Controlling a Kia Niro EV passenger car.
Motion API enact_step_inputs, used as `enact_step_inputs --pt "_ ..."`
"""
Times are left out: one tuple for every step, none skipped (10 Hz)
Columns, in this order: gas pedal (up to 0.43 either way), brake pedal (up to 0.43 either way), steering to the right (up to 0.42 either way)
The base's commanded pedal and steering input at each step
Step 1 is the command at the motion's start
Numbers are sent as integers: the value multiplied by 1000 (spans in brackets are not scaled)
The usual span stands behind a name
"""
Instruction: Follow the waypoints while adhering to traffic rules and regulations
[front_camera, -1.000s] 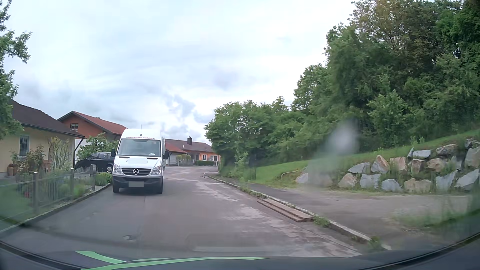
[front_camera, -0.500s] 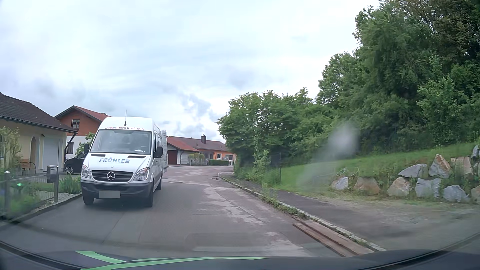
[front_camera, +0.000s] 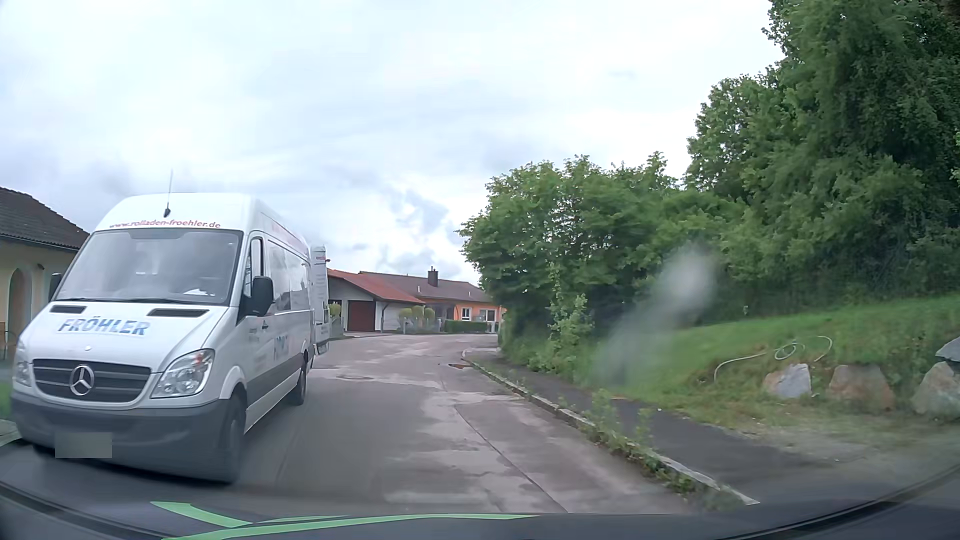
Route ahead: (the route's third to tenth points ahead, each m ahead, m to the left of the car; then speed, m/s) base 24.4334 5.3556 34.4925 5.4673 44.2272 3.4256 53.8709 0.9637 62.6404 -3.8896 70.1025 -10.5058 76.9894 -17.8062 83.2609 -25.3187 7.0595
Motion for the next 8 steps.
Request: enact_step_inputs --pt "0 0 -58" --pt "0 0 -57" --pt "0 0 -56" --pt "0 0 -53" --pt "0 0 -53" --pt "0 0 -53" --pt "0 0 -53" --pt "79 0 -52"
